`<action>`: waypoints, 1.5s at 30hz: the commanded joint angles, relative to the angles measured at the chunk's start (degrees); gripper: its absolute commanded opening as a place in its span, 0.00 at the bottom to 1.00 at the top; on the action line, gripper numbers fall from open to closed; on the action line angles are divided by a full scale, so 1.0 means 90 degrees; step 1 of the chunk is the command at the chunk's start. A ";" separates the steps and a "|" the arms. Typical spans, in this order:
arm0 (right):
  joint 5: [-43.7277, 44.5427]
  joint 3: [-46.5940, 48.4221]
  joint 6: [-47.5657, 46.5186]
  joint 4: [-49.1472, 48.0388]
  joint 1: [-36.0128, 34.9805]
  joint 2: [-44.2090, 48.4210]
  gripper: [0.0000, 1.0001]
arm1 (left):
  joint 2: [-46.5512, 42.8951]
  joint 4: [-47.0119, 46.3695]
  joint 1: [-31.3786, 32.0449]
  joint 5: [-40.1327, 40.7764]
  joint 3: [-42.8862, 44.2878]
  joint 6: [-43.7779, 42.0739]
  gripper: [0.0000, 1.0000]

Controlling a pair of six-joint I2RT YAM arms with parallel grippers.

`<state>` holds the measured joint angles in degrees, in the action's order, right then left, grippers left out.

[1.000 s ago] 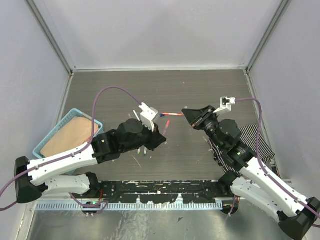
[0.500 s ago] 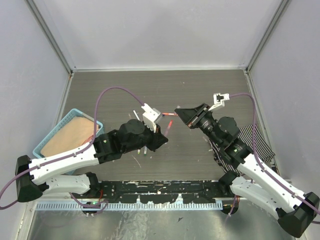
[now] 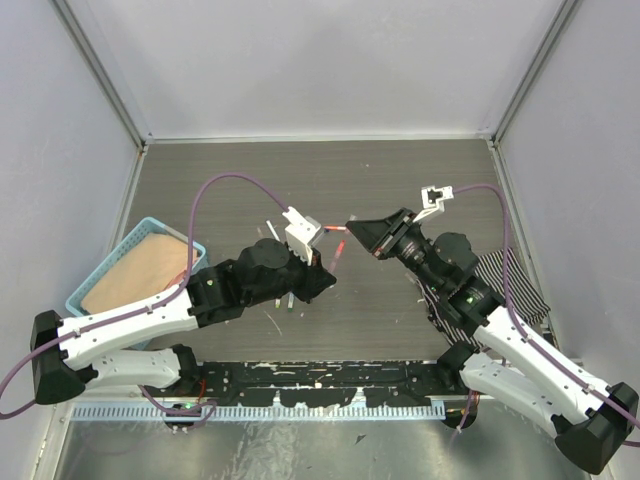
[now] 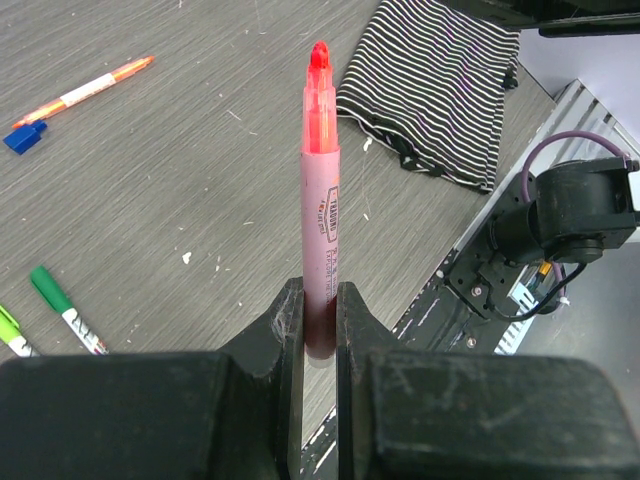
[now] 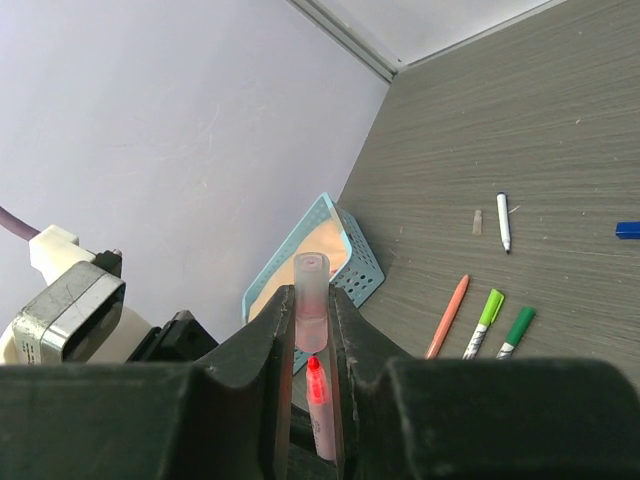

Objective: Insert the pens into the pen caps
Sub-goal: Insert the pen cap onto the pen.

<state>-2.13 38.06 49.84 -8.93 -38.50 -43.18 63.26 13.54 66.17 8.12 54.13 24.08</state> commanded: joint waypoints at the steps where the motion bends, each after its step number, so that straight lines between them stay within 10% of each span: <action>1: -0.0190 0.0284 -0.0123 -0.0234 0.0011 0.0021 0.01 | -0.0085 -0.0215 0.0031 0.0104 0.0158 -0.0030 0.00; 45: -0.0819 0.0104 -0.0485 -0.0299 0.0005 -0.0242 0.01 | -0.0048 -0.0264 0.0030 0.0312 0.0259 0.0060 0.00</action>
<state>-8.03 38.06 47.29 -8.43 -38.50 -45.43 63.26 13.56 66.17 9.67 54.13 24.16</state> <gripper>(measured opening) 0.224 0.170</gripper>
